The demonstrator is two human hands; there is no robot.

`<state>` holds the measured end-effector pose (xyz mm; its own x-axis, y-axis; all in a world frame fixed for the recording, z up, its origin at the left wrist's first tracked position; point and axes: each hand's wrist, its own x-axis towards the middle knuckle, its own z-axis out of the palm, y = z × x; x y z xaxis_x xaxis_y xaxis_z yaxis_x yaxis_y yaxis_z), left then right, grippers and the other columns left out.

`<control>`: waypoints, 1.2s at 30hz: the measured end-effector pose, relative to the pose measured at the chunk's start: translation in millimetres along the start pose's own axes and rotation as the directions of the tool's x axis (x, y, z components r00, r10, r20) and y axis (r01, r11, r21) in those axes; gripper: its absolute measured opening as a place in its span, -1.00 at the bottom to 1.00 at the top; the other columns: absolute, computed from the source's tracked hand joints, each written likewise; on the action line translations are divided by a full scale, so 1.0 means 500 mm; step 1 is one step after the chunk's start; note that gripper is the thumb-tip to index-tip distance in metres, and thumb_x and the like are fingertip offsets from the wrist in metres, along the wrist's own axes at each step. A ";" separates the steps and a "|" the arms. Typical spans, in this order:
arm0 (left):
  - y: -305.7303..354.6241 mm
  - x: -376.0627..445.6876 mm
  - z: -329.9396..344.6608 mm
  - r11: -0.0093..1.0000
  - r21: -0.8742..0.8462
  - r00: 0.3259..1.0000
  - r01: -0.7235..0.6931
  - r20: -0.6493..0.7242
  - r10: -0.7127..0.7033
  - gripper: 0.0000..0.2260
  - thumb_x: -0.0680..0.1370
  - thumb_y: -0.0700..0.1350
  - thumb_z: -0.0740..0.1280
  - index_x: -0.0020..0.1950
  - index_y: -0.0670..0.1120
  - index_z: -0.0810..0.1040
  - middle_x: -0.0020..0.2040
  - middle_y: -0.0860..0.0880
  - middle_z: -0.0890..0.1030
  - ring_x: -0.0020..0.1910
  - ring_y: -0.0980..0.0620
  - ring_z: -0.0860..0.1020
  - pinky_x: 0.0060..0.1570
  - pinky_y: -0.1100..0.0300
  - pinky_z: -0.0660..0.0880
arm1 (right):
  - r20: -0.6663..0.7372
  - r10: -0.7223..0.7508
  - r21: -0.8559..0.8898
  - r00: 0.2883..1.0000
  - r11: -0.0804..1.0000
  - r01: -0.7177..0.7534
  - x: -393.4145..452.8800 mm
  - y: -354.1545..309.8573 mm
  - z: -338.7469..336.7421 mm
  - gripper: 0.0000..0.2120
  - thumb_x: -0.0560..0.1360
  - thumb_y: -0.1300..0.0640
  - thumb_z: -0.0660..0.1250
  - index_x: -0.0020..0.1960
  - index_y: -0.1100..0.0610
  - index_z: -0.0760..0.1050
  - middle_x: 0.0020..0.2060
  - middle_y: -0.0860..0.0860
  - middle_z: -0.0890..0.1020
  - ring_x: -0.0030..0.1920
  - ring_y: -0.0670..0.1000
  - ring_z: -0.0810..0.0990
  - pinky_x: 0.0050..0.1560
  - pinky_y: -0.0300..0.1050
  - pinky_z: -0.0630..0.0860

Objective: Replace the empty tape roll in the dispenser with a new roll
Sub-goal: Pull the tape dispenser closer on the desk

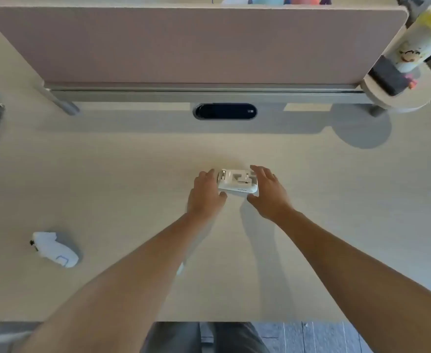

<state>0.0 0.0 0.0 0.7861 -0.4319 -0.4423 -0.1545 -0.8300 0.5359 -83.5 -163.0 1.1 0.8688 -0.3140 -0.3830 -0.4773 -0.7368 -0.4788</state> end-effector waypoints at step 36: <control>-0.163 -0.272 0.222 0.961 -0.246 0.974 -0.125 -0.214 0.072 -0.47 0.55 -0.21 0.32 0.51 -0.01 0.32 0.20 0.08 0.42 0.11 -0.11 0.62 0.02 -0.09 0.64 | -0.172 -0.031 0.238 0.985 0.969 0.072 -0.266 0.040 0.208 -0.45 0.38 0.34 0.40 0.36 0.12 0.49 0.22 0.04 0.63 0.16 0.14 0.62 0.12 0.11 0.61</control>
<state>-161.0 87.3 -63.4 0.8826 -0.4050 -0.2386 -0.0995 -0.6570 0.7473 -222.2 -73.8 -39.9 0.8929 -0.3894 -0.2260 -0.4310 -0.5940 -0.6792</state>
